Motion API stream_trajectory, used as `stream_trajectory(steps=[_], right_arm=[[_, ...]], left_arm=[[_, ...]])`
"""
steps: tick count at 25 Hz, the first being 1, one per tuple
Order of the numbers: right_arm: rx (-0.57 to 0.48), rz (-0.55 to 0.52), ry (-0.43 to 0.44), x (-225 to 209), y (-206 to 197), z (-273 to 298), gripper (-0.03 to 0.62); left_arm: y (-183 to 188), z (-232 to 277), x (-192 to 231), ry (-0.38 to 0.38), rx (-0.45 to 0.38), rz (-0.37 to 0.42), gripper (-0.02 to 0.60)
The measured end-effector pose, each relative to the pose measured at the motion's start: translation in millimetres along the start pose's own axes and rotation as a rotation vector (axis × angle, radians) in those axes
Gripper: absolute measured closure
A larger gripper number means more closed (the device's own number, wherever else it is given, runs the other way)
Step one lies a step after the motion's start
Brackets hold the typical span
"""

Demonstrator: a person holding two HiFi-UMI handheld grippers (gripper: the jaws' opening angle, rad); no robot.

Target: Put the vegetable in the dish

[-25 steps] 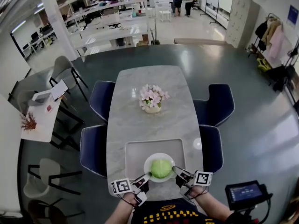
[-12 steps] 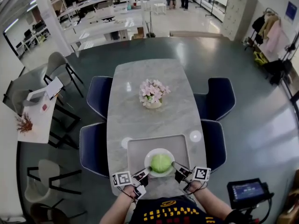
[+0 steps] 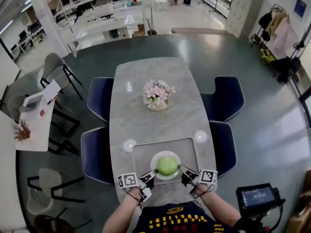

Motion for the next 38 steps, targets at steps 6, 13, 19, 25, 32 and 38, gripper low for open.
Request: stream_trajectory(steps=[6,13,19,25,32,38], right_arm=[[0.001,-0.106,0.042,-8.6,14.5,17.6,0.58],[0.019,0.132,-0.136,-38.2,-2.1,18.2,0.58],[0.02,0.204,-0.2,-52.5,-7.9,13.8,0.58],[0.024,0.246,-0.237,-65.0,-12.1,15.6,0.58],[0.041,0.262,-0.289,-68.1,-18.9,17.1,0.58],[0.043,0.273,-0.323,-68.5,-19.5,17.6,0.58]], left_arm=[[5.8,6.4,24.0,0.039,-0.003,-0.119,0.571],[18.5,13.1,43.9,0.057,0.024,-0.05,0.571],[13.6,19.0,56.5,0.084,0.029,-0.074,0.571],[10.4,23.0,65.3,0.125,0.038,-0.094,0.571],[7.2,21.2,75.8,0.184,0.058,-0.087,0.566],[5.1,22.7,78.7,0.225,0.059,-0.081,0.558]])
Point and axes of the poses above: the fingertips, and each gripper's own axes: z forward along the fingers, x to its left, y out of its top, the point moved 3 cm from there along -z, backward along the fingers, and after that the axes turned 3 degrees about -y, right-handed, at the moved point
